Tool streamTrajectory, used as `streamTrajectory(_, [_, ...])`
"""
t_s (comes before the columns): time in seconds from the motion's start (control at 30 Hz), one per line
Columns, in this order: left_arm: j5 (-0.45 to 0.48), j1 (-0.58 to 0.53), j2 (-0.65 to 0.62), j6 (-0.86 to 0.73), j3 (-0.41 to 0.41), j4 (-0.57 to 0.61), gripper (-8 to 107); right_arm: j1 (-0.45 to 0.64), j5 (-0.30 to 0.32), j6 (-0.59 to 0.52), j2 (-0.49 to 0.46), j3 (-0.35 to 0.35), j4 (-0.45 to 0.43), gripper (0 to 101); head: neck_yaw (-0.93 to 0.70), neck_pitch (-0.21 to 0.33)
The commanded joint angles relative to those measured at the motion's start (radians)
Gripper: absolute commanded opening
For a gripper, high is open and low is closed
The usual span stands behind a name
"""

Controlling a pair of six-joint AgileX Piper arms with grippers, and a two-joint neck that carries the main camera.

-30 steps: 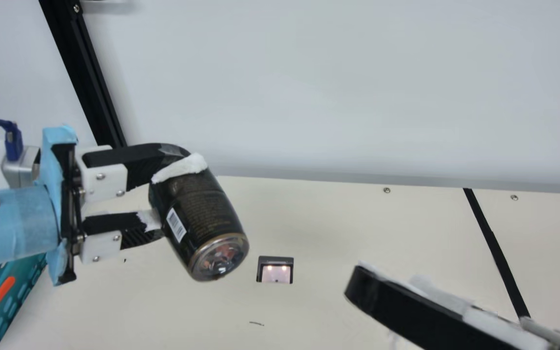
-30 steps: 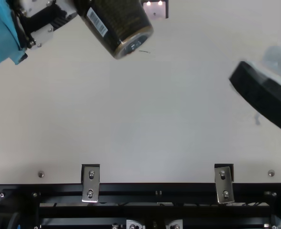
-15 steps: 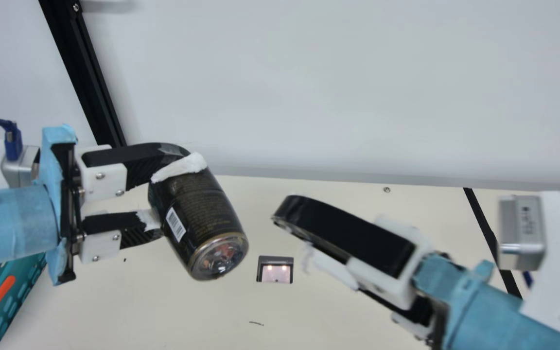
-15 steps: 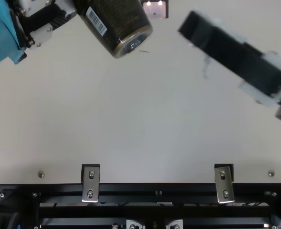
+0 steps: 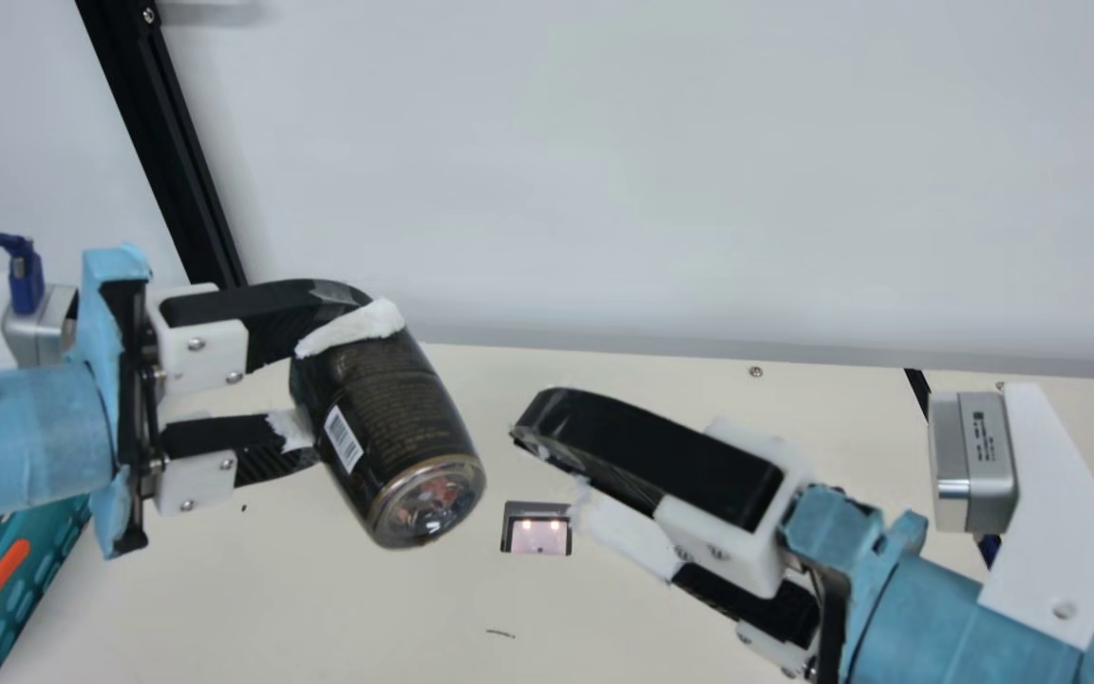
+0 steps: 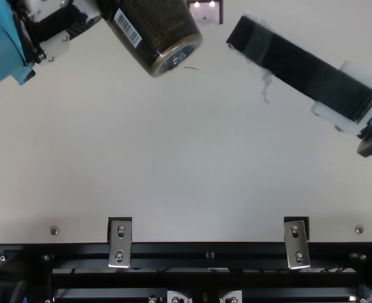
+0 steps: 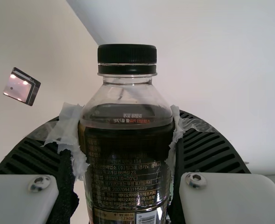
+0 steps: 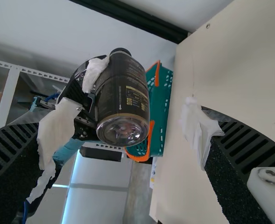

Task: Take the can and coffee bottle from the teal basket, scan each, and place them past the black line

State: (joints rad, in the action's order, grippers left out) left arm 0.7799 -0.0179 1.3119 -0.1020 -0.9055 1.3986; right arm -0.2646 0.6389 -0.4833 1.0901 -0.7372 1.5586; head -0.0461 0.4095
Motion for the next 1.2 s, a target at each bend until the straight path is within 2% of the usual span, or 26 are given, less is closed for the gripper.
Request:
streamTrajectory(0.0, [0.000, 0.000, 0.000, 0.000, 0.000, 0.000, 10, 0.013, 0.046, -0.040, 0.015, 0.010, 0.079, 101, 0.004, 0.027])
streamTrajectory(0.13, [0.000, 0.000, 0.000, 0.000, 0.000, 0.000, 10, 0.035, 0.109, -0.110, 0.050, 0.035, 0.186, 101, 0.004, 0.027])
streamTrajectory(0.33, [0.000, 0.000, 0.000, 0.000, 0.000, 0.000, 10, 0.116, 0.242, -0.067, 0.088, 0.018, 0.186, 101, 0.004, 0.027])
streamTrajectory(0.5, [0.000, 0.000, 0.000, 0.000, 0.000, 0.000, 10, 0.145, 0.307, -0.054, 0.135, -0.006, 0.186, 101, 0.004, 0.027])
streamTrajectory(0.77, [0.000, 0.000, 0.000, 0.000, 0.000, 0.000, 10, 0.150, 0.363, -0.051, 0.224, -0.051, 0.186, 101, 0.004, 0.027])
streamTrajectory(1.17, [0.000, 0.000, 0.000, 0.000, 0.000, 0.000, 10, 0.106, 0.400, -0.051, 0.376, -0.133, 0.186, 101, 0.004, 0.027])
